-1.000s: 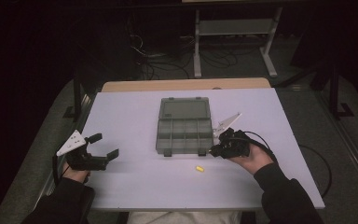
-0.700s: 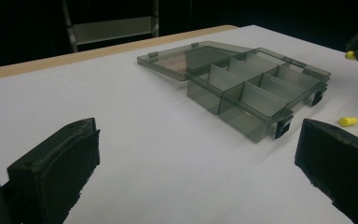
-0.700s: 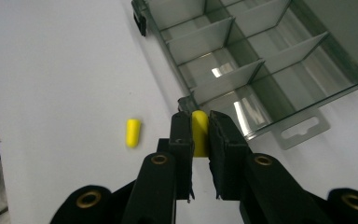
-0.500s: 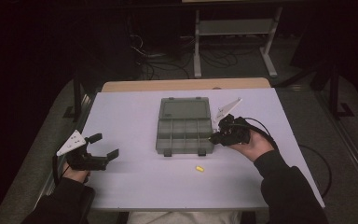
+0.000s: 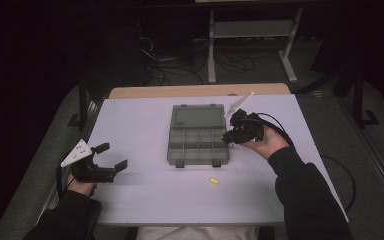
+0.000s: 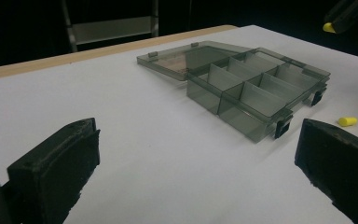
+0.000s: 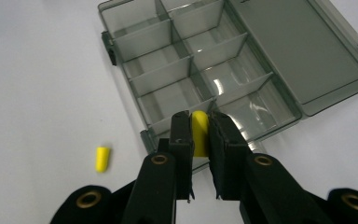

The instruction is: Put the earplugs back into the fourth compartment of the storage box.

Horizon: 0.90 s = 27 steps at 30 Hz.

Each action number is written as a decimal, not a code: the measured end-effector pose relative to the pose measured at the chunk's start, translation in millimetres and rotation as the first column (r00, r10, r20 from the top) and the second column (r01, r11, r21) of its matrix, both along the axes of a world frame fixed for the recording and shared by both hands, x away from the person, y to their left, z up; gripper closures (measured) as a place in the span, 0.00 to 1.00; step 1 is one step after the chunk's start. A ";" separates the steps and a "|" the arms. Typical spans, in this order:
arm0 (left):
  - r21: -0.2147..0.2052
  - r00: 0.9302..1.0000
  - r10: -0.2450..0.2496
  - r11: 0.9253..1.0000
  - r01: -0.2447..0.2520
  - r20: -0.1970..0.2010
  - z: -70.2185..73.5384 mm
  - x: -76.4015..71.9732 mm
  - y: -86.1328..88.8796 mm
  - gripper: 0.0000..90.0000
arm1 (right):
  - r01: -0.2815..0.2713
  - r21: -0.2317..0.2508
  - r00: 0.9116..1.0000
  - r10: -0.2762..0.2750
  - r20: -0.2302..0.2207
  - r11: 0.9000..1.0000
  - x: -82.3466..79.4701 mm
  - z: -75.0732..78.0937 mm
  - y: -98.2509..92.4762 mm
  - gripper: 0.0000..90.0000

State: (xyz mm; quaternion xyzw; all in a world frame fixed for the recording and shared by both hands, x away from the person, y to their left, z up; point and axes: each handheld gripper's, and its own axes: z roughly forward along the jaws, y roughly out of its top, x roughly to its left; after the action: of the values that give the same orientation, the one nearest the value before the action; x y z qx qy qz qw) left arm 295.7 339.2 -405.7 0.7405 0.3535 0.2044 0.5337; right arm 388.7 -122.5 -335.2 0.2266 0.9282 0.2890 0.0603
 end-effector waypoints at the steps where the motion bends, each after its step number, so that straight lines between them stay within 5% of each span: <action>1: 0.000 1.000 0.000 1.000 0.000 0.000 0.0 0.0 0.0 0.00 | 0.003 -0.003 1.000 -0.003 -0.002 1.000 2.0 0.1 0.5 0.87; 19: 0.001 1.000 -0.003 1.000 0.003 -0.002 -0.1 0.2 0.0 0.00 | 0.049 -0.066 0.998 -0.051 -0.038 0.997 33.4 -21.7 9.5 0.87; 27: 0.000 1.000 -0.004 1.000 0.004 -0.003 -0.2 0.3 -0.2 0.00 | 0.072 -0.057 0.996 -0.075 -0.044 0.996 45.6 -32.9 13.1 0.87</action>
State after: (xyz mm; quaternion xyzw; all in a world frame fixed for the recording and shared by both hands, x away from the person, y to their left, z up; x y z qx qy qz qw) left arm 296.0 339.0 -406.0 0.7414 0.3530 0.2023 0.5336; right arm 434.3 -109.4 -368.1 0.2654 0.9280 0.2554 0.0557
